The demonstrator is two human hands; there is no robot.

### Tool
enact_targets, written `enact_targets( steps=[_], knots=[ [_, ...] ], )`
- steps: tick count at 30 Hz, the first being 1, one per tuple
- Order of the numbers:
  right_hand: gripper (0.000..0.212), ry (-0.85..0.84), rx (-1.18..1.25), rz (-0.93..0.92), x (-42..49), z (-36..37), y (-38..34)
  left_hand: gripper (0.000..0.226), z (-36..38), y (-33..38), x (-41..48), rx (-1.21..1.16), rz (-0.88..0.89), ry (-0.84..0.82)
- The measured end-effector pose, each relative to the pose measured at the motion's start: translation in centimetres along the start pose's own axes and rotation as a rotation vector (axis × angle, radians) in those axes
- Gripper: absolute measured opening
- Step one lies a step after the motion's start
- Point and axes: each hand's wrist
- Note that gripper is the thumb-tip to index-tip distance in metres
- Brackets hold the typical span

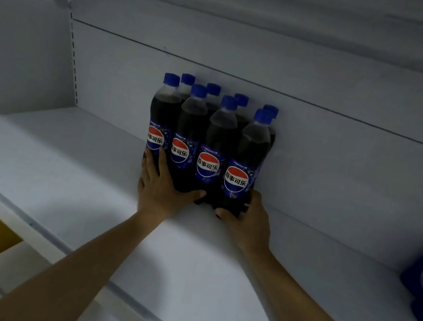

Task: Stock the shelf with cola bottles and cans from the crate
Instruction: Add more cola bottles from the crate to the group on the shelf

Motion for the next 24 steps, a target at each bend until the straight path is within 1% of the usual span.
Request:
enact_targets(
  steps=[3,6,15,20,22,24],
  knots=[
    [0.077,0.002,-0.016,0.0,0.3,0.0,0.1,0.135,-0.1,0.2,-0.1,0.009,-0.006,-0.004],
    [0.077,0.021,0.027,-0.012,-0.1,0.2,0.3,0.134,-0.2,0.1,-0.1,-0.018,-0.001,-0.004],
    [0.08,0.004,0.026,-0.041,0.2,0.3,0.9,0.133,-1.3,0.4,-0.8,-0.081,0.002,-0.018],
    [0.08,-0.021,0.045,-0.029,0.2,0.0,0.6,0.125,-5.7,0.3,-4.1,-0.141,0.057,0.037],
    [0.087,0.028,0.046,-0.052,-0.7,-0.5,-0.4,0.122,-8.6,0.1,-6.1,-0.167,0.033,0.074],
    [0.095,0.114,0.004,-0.126,-1.8,-1.1,-2.0,0.117,-11.6,-0.7,-8.3,-0.139,0.019,0.133]
  ],
)
Point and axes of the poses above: each hand's wrist, its own x-axis towards the middle knuckle, its own z-axis out of the palm, y = z × x, and after that the axes turned 2 degrees about -y, right-handed
